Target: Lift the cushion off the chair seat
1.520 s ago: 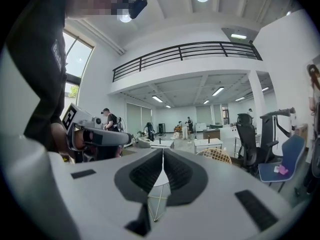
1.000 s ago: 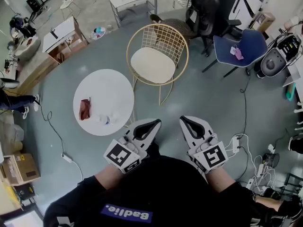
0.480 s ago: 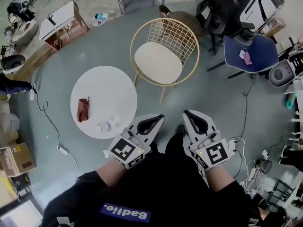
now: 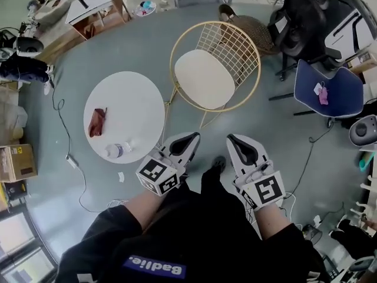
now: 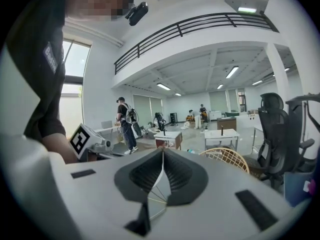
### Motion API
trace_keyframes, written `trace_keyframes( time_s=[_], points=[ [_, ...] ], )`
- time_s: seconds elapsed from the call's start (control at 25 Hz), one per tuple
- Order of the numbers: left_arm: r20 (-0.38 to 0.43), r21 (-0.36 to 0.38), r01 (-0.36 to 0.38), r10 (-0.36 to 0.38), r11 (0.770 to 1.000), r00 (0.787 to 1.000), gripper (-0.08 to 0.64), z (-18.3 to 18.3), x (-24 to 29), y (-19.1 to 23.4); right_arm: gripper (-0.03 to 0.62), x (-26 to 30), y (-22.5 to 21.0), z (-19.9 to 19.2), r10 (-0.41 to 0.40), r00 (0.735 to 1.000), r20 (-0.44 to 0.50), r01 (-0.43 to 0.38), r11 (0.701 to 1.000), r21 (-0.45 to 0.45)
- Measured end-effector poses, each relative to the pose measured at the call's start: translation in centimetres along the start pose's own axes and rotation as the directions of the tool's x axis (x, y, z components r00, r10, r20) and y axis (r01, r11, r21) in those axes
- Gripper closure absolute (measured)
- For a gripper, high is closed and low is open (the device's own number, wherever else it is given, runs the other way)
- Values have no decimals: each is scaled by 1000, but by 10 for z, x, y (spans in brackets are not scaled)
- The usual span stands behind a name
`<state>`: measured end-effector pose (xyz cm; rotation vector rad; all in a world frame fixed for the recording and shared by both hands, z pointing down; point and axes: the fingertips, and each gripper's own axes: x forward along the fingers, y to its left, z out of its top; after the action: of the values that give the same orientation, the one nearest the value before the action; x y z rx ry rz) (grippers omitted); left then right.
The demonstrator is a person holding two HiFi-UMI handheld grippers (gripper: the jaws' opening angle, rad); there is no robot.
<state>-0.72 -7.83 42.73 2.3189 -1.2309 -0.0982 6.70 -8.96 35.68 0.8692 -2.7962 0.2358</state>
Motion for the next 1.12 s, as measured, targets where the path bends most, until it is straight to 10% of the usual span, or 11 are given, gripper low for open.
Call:
trace_keyframes(
  time_s=[0.4, 1.12],
  points=[
    [-3, -131, -210, 211, 969, 977, 552, -65, 62, 64, 565, 4, -52, -36, 110, 993, -41, -111, 993, -29],
    [-81, -325, -328, 320, 887, 944, 552, -200, 130, 208, 565, 76, -94, -134, 94, 987, -128, -97, 995, -24]
  ],
)
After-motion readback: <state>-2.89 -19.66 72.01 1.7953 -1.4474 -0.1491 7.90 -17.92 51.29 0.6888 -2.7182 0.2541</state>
